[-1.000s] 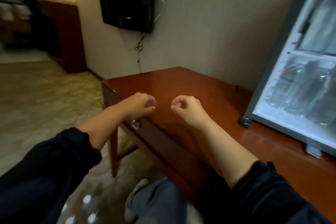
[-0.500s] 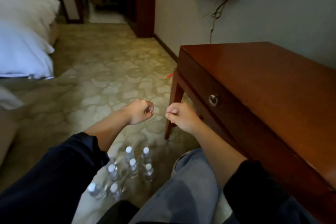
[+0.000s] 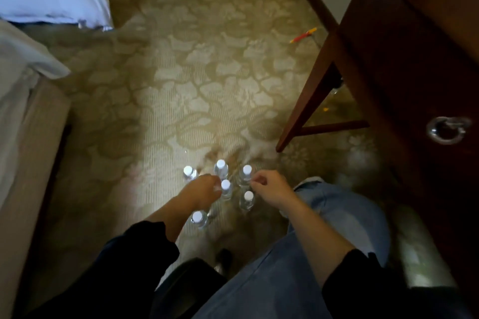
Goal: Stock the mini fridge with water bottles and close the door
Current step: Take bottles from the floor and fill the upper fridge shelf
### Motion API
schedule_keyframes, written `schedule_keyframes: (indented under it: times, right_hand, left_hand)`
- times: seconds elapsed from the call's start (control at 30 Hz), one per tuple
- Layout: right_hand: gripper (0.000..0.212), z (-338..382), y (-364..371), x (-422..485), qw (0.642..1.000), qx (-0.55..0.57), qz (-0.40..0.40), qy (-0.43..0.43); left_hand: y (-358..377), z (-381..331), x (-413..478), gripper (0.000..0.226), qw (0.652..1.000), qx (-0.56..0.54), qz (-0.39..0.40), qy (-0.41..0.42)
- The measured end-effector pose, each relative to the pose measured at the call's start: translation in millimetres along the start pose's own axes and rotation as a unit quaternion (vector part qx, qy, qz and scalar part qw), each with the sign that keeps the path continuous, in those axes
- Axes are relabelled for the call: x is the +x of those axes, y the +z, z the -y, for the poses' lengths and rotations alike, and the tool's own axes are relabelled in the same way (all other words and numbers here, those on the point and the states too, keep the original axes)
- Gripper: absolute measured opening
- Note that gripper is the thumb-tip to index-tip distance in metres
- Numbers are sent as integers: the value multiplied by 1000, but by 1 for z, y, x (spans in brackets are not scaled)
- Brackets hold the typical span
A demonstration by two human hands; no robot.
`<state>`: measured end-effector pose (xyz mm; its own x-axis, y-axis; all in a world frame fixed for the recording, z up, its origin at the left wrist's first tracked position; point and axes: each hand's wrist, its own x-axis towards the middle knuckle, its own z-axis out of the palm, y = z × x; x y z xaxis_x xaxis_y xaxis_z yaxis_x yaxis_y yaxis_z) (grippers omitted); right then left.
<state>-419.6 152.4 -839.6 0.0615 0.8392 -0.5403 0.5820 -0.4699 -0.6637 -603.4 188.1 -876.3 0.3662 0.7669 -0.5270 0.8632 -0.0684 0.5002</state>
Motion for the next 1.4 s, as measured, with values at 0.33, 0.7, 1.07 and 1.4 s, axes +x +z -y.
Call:
schedule_keyframes:
  times: [0.33, 0.7, 1.07, 1.4]
  right_hand:
    - [20, -57, 28, 59, 992, -4, 66, 107]
    - [19, -105, 3, 123, 986, 11, 75, 145]
    - [21, -114, -1, 143, 986, 19, 83, 140]
    - [25, -76, -24, 104, 991, 20, 108, 77]
  left_hand:
    - [96, 3, 76, 20, 992, -90, -7, -93]
    - [162, -2, 157, 44, 988, -62, 41, -135]
    - [163, 0, 170, 28, 986, -103, -7, -131]
    - [70, -25, 95, 28, 995, -98, -26, -4]
